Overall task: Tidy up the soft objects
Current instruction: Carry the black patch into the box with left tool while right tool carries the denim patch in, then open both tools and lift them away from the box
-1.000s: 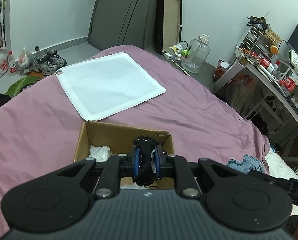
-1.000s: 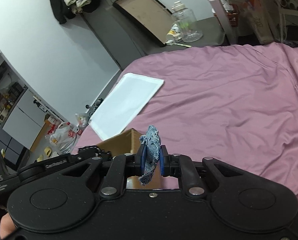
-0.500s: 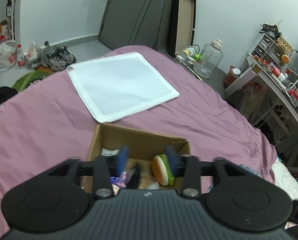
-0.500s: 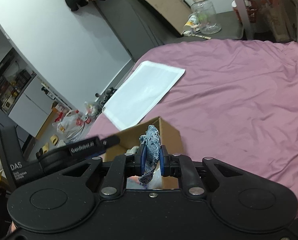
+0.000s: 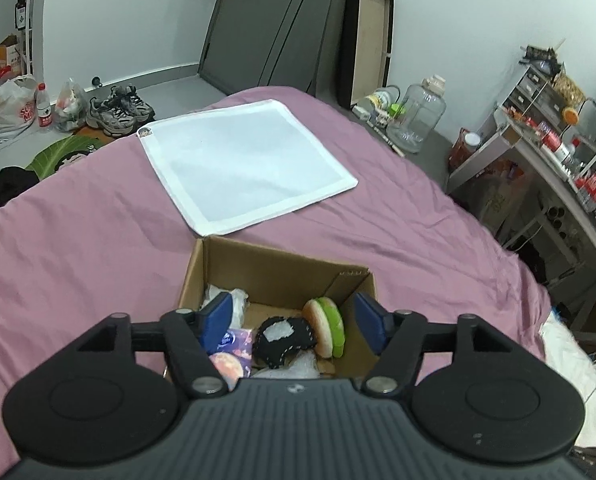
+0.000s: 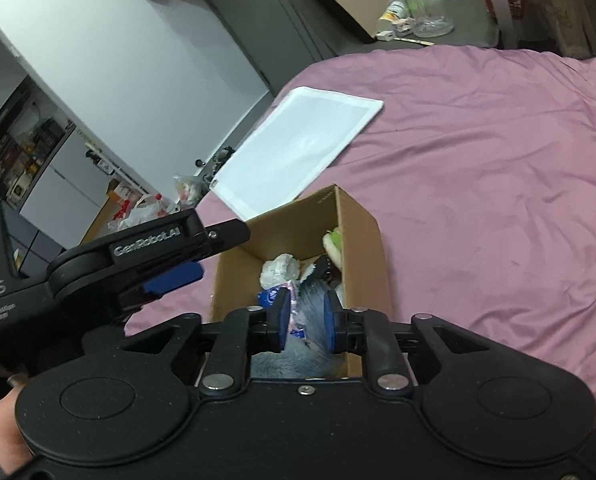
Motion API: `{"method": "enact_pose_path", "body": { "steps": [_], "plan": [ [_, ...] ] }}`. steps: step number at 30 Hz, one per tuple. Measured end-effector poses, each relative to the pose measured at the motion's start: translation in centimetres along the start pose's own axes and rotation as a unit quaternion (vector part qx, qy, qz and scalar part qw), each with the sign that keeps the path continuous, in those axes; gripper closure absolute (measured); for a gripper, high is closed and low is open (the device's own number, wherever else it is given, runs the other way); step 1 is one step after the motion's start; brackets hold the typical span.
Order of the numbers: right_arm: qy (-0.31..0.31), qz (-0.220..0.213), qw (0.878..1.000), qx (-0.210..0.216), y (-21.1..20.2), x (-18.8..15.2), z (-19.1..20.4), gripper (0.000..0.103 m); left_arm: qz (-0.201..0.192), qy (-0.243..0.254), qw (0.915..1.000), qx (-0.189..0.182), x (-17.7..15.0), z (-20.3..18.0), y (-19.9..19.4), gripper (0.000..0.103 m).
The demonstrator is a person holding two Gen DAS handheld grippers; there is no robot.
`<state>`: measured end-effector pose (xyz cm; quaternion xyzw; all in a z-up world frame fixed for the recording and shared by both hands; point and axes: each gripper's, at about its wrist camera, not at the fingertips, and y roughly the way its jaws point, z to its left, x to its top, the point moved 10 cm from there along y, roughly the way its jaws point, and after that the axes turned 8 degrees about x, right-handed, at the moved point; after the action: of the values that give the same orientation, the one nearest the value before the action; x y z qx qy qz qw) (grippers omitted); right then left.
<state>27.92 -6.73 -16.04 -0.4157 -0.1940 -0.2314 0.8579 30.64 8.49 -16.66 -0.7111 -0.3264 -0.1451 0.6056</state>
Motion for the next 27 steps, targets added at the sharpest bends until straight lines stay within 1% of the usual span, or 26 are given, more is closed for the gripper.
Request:
{"method": "enact_pose_path", "body": {
  "steps": [1,2,4,5,8,10,13,17,19,21,25,27],
  "plan": [
    [0.006,0.001,1.0,0.001,0.0,0.0,-0.2,0.072,0.001,0.004,1.0,0.003,-0.1,-0.1,-0.1,0.036],
    [0.009,0.0,1.0,0.0,-0.1,0.0,-0.4,0.069,0.001,0.008,1.0,0.005,-0.2,-0.2,-0.2,0.035],
    [0.002,-0.005,1.0,-0.01,-0.6,0.0,-0.7,0.055,-0.001,0.013,0.9999,0.007,-0.3,-0.4,-0.3,0.03],
    [0.0,-0.01,1.0,-0.014,-1.0,0.0,-0.9,0.053,0.0,0.016,0.9998,0.007,-0.4,-0.6,-0.3,0.028],
    [0.014,-0.014,1.0,-0.014,-1.9,0.2,-2.0,0.052,0.01,0.019,0.9997,0.013,-1.1,-0.7,-0.2,0.027],
    [0.019,-0.02,0.999,-0.021,-2.7,0.4,-2.8,0.049,0.012,0.019,0.9996,0.018,-1.5,-0.7,-0.3,0.027],
    [0.02,-0.03,0.999,-0.03,-3.8,0.6,-3.9,0.044,0.009,0.022,0.9994,0.027,-1.8,-0.7,-1.0,0.027],
    [0.029,-0.038,0.998,-0.032,-5.2,1.0,-4.9,0.041,0.002,0.028,0.9993,0.025,-1.9,-1.5,-2.4,0.027],
    [0.029,-0.046,0.998,-0.033,-6.1,1.3,-5.1,0.035,0.0,0.035,0.9991,0.024,-2.1,-2.0,-3.0,0.025],
    [0.029,-0.055,0.997,-0.034,-7.1,1.6,-5.3,0.031,-0.002,0.041,0.9988,0.028,-2.3,-2.4,-3.6,0.02],
    [0.032,-0.07,0.997,-0.03,-8.8,2.2,-5.7,0.022,0.009,0.038,0.9989,0.024,-3.0,-3.1,-4.8,0.017],
    [0.037,-0.079,0.996,-0.028,-9.8,2.5,-6.1,0.02,0.001,0.046,0.9985,0.03,-3.1,-3.4,-5.6,0.016]
  ]
}}
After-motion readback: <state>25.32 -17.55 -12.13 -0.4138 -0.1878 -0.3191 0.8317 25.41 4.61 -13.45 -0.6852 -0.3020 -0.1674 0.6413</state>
